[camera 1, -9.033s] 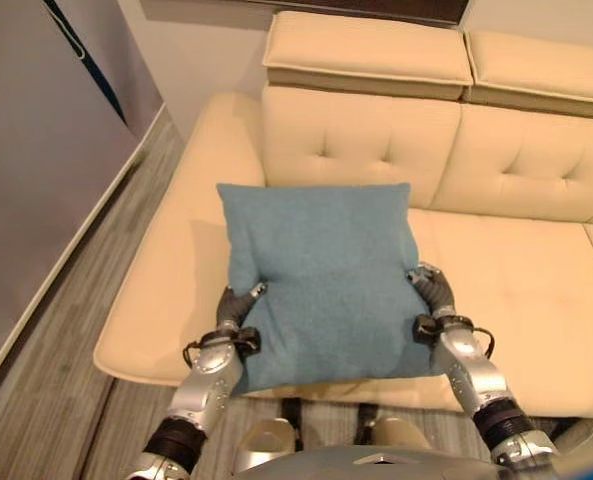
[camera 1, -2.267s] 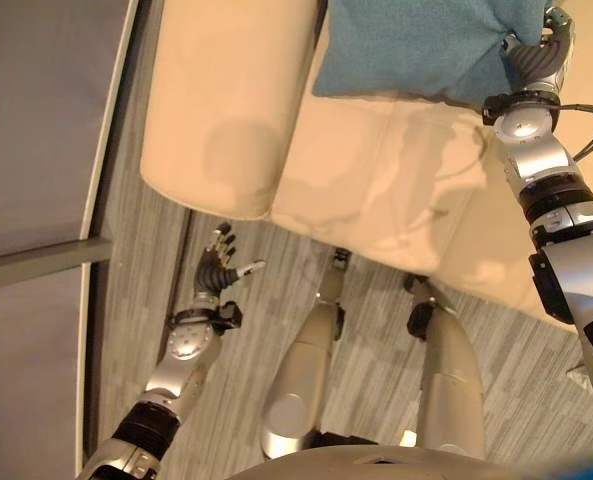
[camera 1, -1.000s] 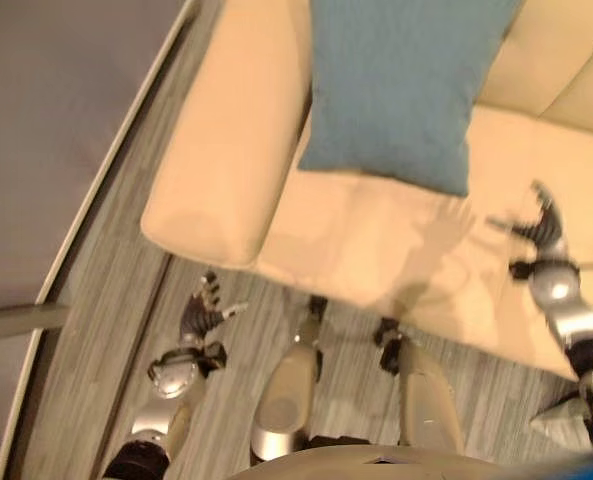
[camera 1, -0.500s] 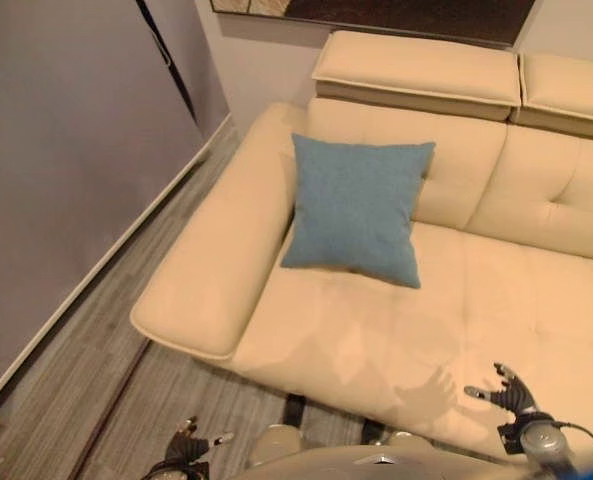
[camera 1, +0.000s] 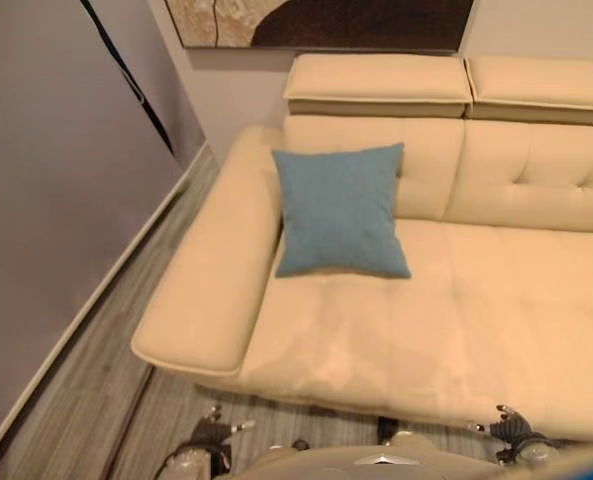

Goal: Pick up all the scattered cushions and arrange them neatly on the sofa.

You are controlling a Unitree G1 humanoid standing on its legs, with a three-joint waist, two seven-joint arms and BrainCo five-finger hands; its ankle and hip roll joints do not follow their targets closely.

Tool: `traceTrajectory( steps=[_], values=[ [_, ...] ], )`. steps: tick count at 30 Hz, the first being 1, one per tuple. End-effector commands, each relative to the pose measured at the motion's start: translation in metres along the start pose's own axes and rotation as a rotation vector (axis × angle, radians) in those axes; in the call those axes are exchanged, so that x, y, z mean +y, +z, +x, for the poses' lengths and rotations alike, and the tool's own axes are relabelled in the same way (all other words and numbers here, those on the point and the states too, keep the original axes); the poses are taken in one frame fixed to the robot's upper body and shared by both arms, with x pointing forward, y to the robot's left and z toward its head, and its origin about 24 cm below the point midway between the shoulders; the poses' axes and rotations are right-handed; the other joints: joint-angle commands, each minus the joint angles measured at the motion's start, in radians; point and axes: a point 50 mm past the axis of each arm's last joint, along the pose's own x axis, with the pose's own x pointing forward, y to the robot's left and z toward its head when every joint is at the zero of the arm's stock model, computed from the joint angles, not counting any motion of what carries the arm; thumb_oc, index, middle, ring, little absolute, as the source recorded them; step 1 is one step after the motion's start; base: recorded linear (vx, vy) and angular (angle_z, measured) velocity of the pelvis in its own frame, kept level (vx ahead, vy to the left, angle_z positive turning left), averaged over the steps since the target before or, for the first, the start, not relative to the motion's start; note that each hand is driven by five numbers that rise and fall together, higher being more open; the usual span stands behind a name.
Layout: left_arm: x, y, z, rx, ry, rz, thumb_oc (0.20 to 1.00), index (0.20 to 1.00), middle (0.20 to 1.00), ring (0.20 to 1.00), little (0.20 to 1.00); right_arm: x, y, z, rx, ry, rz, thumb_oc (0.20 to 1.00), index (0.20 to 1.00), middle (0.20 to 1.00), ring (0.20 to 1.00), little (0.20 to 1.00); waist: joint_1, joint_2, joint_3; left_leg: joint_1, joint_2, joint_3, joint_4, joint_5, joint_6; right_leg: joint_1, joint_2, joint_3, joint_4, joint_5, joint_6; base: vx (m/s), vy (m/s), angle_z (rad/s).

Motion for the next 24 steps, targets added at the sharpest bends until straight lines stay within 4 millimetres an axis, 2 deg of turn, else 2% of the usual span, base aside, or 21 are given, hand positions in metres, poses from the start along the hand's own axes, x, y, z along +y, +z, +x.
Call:
traceTrajectory(
  steps=[1, 2, 3, 5, 6, 8, 10, 14, 19, 23, 24],
  values=[
    [0.017, -0.009, -0.002, 0.034, 0.056, 0.055, 1.0, 1.0, 1.0, 1.0, 1.0, 0.003, 0.027, 0.003, -0.072, -0.001, -0.018, 1.0, 1.0, 1.0, 1.0, 1.0, 0.029, -0.004, 0.036, 0.032, -0.044, -0.042, 0.01, -0.024, 0.001, -0.072, 0.016, 0.017, 0.02, 0.021, 0.107, -0.36, 0.057, -0.23],
    [0.018, -0.011, -0.002, 0.043, 0.054, 0.078, 1.0, 1.0, 1.0, 1.0, 1.0, 0.005, 0.029, 0.004, -0.075, 0.004, -0.018, 1.0, 1.0, 1.0, 1.0, 1.0, 0.032, -0.001, 0.039, 0.017, -0.043, -0.031, 0.009, -0.01, 0.008, -0.068, 0.019, 0.015, 0.061, -0.001, 0.098, -0.45, 0.09, -0.25],
    [0.017, -0.013, -0.002, 0.057, 0.046, 0.109, 1.0, 1.0, 1.0, 1.0, 1.0, 0.008, 0.026, 0.003, -0.062, 0.015, -0.024, 1.0, 1.0, 1.0, 1.0, 1.0, 0.056, 0.013, 0.037, -0.005, -0.036, 0.001, -0.006, 0.018, 0.017, -0.029, 0.023, -0.028, 0.142, -0.071, 0.07, -0.33, 0.076, -0.3],
    [0.017, -0.013, -0.002, 0.057, 0.046, 0.109, 1.0, 1.0, 1.0, 1.0, 1.0, 0.008, 0.026, 0.003, -0.062, 0.015, -0.024, 1.0, 1.0, 1.0, 1.0, 1.0, 0.057, 0.013, 0.038, -0.003, -0.036, 0.002, -0.007, 0.018, 0.016, -0.029, 0.023, -0.027, 0.144, -0.073, 0.07, -0.17, 0.027, -0.34],
    [0.019, -0.015, -0.003, 0.071, 0.051, 0.101, 1.0, 1.0, 1.0, 1.0, 1.0, 0.009, 0.02, 0.003, -0.038, 0.015, -0.003, 1.0, 1.0, 1.0, 1.0, 1.0, 0.07, 0.022, 0.021, -0.012, -0.025, 0.015, -0.029, 0.039, 0.019, 0.008, 0.038, -0.03, 0.204, -0.132, 0.057, -0.16, -0.023, -0.46],
    [0.022, -0.015, -0.003, 0.075, 0.054, 0.11, 1.0, 1.0, 1.0, 1.0, 1.0, 0.012, 0.012, 0.002, -0.009, 0.02, 0.014, 1.0, 1.0, 1.0, 1.0, 1.0, 0.096, 0.008, -0.006, -0.033, -0.026, 0.027, -0.026, 0.045, 0.011, 0.092, 0.048, -0.032, 0.164, -0.171, 0.062, -0.17, -0.084, -0.37],
    [0.022, -0.015, -0.003, 0.074, 0.057, 0.113, 1.0, 1.0, 1.0, 1.0, 1.0, 0.015, 0.009, 0.002, 0.009, 0.029, 0.0, 1.0, 1.0, 1.0, 1.0, 1.0, 0.11, -0.009, -0.015, -0.044, -0.024, 0.04, -0.039, 0.062, -0.006, 0.138, 0.055, -0.042, 0.079, -0.161, 0.06, -0.13, -0.132, -0.14],
    [0.021, -0.017, -0.003, 0.08, 0.065, 0.082, 1.0, 1.0, 1.0, 1.0, 1.0, 0.015, 0.013, 0.002, 0.004, 0.021, 0.021, 1.0, 1.0, 1.0, 1.0, 1.0, 0.096, -0.01, -0.028, -0.031, -0.001, 0.054, -0.069, 0.08, -0.022, 0.177, 0.084, -0.019, -0.048, -0.128, 0.062, -0.03, -0.132, -0.22],
    [0.016, -0.009, -0.001, 0.061, 0.049, 0.111, 1.0, 1.0, 1.0, 1.0, 1.0, 0.02, 0.014, 0.002, 0.0, 0.027, 0.045, 1.0, 1.0, 1.0, 1.0, 1.0, 0.075, -0.011, -0.024, -0.032, 0.014, 0.059, -0.059, 0.083, -0.036, 0.189, 0.097, -0.015, -0.064, -0.127, 0.049, -0.06, -0.113, 0.0],
    [0.008, 0.0, 0.001, 0.029, 0.024, 0.135, 1.0, 1.0, 1.0, 1.0, 1.0, 0.02, 0.008, 0.001, 0.016, 0.024, 0.056, 1.0, 1.0, 1.0, 1.0, 1.0, 0.062, -0.015, -0.011, -0.049, 0.019, 0.069, 0.001, 0.067, -0.048, 0.192, 0.096, -0.02, -0.064, -0.129, 0.041, -0.05, -0.049, 0.04],
    [0.004, 0.007, 0.003, 0.004, 0.008, 0.155, 1.0, 1.0, 1.0, 1.0, 1.0, 0.019, 0.007, 0.001, 0.016, 0.012, 0.074, 1.0, 1.0, 1.0, 1.0, 1.0, 0.057, -0.02, 0.0, -0.056, 0.017, 0.065, 0.049, 0.05, -0.053, 0.194, 0.097, -0.008, -0.064, -0.126, 0.035, -0.05, -0.024, 0.11]
  ],
)
